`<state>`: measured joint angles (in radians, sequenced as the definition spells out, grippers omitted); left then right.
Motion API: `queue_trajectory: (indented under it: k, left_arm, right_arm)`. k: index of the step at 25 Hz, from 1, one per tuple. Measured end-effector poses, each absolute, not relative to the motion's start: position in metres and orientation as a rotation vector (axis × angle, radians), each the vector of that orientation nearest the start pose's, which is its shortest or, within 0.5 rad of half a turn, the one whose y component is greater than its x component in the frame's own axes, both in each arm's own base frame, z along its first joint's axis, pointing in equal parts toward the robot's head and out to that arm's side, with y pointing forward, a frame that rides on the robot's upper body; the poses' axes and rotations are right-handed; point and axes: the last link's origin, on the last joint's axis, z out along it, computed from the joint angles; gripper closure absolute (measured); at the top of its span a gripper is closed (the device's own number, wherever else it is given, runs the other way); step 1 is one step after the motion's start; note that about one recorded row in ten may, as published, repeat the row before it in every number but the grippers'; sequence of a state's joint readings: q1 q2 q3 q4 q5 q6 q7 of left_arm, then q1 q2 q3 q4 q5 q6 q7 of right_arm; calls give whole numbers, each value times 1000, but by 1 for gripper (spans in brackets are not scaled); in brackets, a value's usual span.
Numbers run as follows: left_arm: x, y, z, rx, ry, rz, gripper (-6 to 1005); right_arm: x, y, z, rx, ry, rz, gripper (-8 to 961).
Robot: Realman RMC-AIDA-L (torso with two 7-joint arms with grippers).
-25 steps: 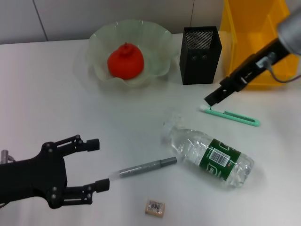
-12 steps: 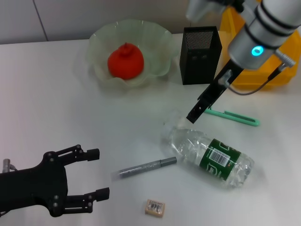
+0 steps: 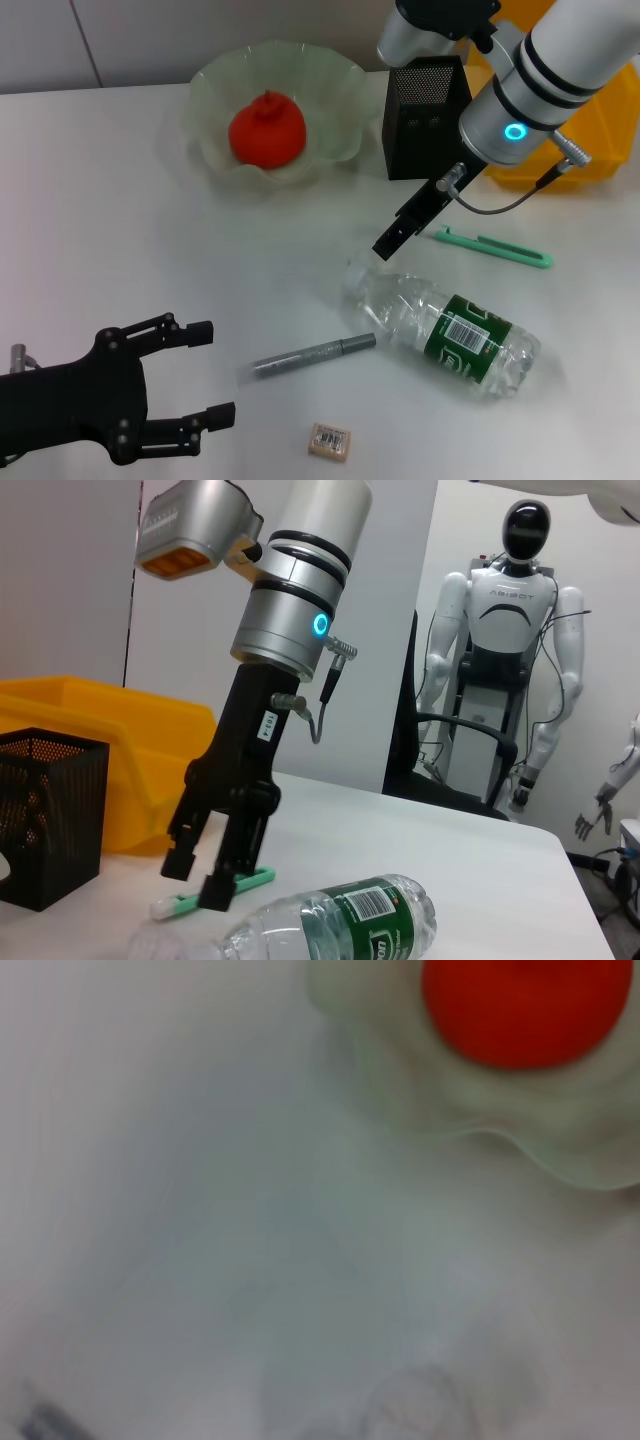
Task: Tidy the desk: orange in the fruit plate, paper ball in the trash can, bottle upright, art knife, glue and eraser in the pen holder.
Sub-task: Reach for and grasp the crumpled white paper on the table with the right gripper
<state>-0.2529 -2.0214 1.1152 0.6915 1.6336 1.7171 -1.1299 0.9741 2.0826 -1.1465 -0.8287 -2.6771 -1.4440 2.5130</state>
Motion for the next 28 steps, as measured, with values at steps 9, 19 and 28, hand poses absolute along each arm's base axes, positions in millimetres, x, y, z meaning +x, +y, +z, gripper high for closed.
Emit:
queue_trajectory:
  k: [9, 19, 28]
  left_arm:
    - [-284, 242, -8, -2866, -355, -880, 147]
    - [-286, 241, -8, -2856, -351, -881, 150]
    - [-286, 241, -8, -2853, -356, -878, 152]
  right_arm:
    - [161, 411, -45, -2631, 1016, -480, 185]
    - [166, 410, -58, -2634, 1009, -474, 192]
    - [168, 409, -59, -2637, 1007, -477, 198]
